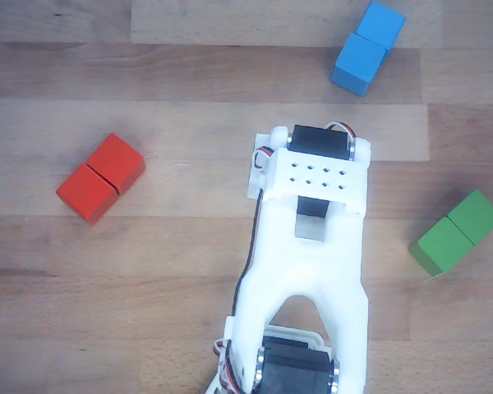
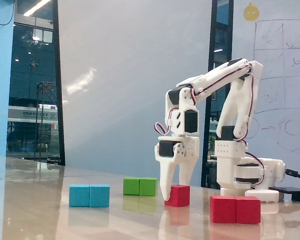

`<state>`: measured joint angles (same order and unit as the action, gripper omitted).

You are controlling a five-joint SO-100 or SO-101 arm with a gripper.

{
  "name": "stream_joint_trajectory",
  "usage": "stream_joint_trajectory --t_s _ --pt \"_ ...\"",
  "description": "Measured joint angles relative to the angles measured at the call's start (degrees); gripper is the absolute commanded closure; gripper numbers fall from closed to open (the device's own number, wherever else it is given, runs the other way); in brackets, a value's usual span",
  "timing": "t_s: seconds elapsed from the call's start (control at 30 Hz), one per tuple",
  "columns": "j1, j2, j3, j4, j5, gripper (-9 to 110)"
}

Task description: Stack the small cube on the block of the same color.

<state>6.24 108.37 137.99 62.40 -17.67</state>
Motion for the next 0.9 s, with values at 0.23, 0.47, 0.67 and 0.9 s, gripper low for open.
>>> stream_joint_trajectory --t_s 0.23,0.47,0.67,0.9 --pt "0.00 8.70 0.00 0.44 -0.18 91" --pt "-2.90 18.11 -5.27 9.76 -0.62 91" --pt "-12.13 22.85 -15.91 16.70 -0.62 91" --pt "-25.84 23.38 -23.20 18.63 -0.88 91"
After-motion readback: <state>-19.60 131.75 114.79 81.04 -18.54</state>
